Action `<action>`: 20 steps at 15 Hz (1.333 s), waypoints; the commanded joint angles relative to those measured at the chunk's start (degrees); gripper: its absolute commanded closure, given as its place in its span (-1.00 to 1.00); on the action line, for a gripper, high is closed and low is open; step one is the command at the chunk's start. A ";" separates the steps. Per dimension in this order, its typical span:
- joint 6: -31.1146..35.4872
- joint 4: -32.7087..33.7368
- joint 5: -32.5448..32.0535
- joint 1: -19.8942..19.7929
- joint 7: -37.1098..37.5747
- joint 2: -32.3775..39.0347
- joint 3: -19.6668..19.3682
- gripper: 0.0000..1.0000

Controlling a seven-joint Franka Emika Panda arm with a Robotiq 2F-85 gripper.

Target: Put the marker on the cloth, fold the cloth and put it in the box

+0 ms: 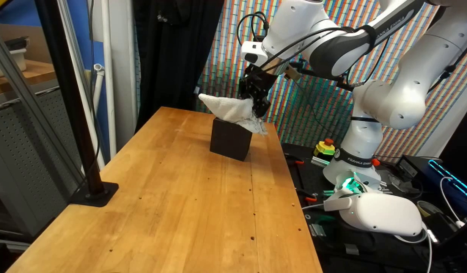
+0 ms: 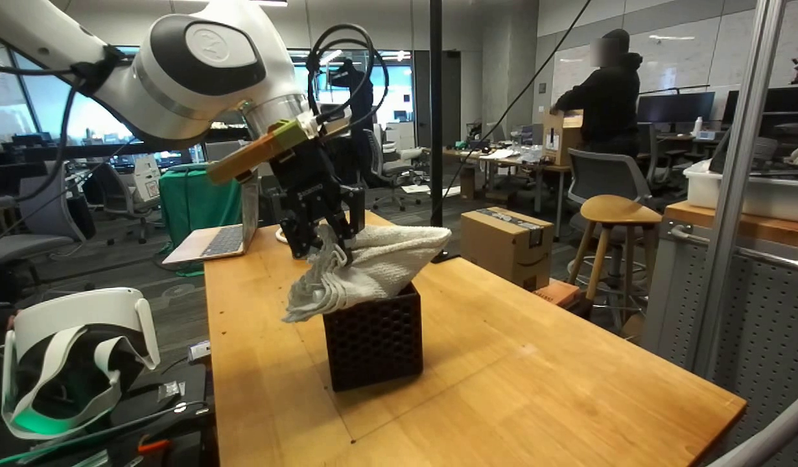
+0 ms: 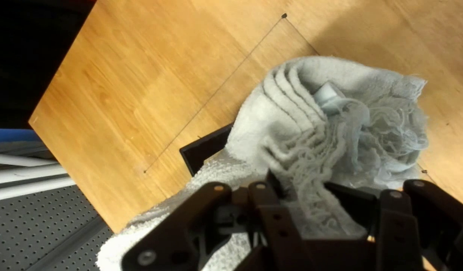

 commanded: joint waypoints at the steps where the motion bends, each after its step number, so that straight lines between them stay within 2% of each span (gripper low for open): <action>1: 2.72 -0.98 -0.24 0.81 1.00 1.19 0.56 0.83; 10: 3.86 0.87 -0.60 0.52 5.03 5.56 2.77 0.84; 11: 3.82 1.10 -0.65 0.46 5.81 5.66 2.99 0.43; 14: 3.61 1.96 -0.12 0.47 8.23 5.78 3.44 0.03; 20: 3.40 3.74 0.49 0.31 12.93 4.85 3.83 -0.88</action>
